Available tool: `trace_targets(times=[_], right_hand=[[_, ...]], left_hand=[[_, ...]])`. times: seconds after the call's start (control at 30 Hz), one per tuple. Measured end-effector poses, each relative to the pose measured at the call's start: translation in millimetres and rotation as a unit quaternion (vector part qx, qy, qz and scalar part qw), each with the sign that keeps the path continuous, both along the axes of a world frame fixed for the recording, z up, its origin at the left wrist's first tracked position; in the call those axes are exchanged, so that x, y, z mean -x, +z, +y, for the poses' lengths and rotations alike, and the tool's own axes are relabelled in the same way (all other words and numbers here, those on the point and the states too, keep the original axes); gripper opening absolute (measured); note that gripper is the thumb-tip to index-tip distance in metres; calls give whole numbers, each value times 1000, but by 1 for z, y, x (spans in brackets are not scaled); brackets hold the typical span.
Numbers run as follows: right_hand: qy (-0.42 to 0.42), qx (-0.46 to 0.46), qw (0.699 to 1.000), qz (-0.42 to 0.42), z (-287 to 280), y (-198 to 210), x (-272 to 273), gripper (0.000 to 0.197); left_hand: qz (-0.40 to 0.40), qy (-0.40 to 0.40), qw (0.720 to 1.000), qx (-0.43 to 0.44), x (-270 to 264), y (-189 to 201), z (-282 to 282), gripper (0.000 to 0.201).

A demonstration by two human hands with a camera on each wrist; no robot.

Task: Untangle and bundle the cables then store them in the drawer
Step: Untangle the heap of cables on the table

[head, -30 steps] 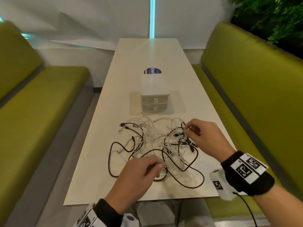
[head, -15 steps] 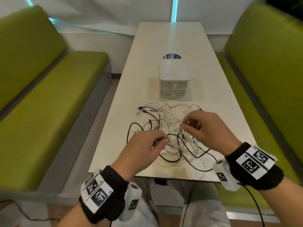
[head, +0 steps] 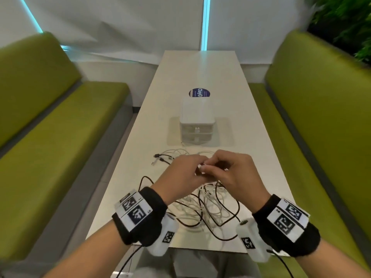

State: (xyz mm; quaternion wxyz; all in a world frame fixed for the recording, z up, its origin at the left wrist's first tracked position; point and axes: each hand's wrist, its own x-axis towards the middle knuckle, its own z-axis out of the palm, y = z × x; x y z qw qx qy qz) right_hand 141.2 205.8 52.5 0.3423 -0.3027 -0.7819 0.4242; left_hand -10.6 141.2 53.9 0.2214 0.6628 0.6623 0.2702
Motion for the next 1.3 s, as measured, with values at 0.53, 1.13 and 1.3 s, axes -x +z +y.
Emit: trace_targets(times=[0.53, 1.13, 1.3], right_hand=[[28, -21, 995, -95, -3, -48, 42, 14], [111, -195, 918, -327, 33, -88, 15, 59], [111, -198, 917, -327, 23, -70, 33, 53]], left_hand=[[-193, 34, 980, -16, 60, -15, 5, 20], [-386, 85, 916, -68, 109, 10, -27, 43], [-101, 70, 992, -25, 92, -1, -42, 44]])
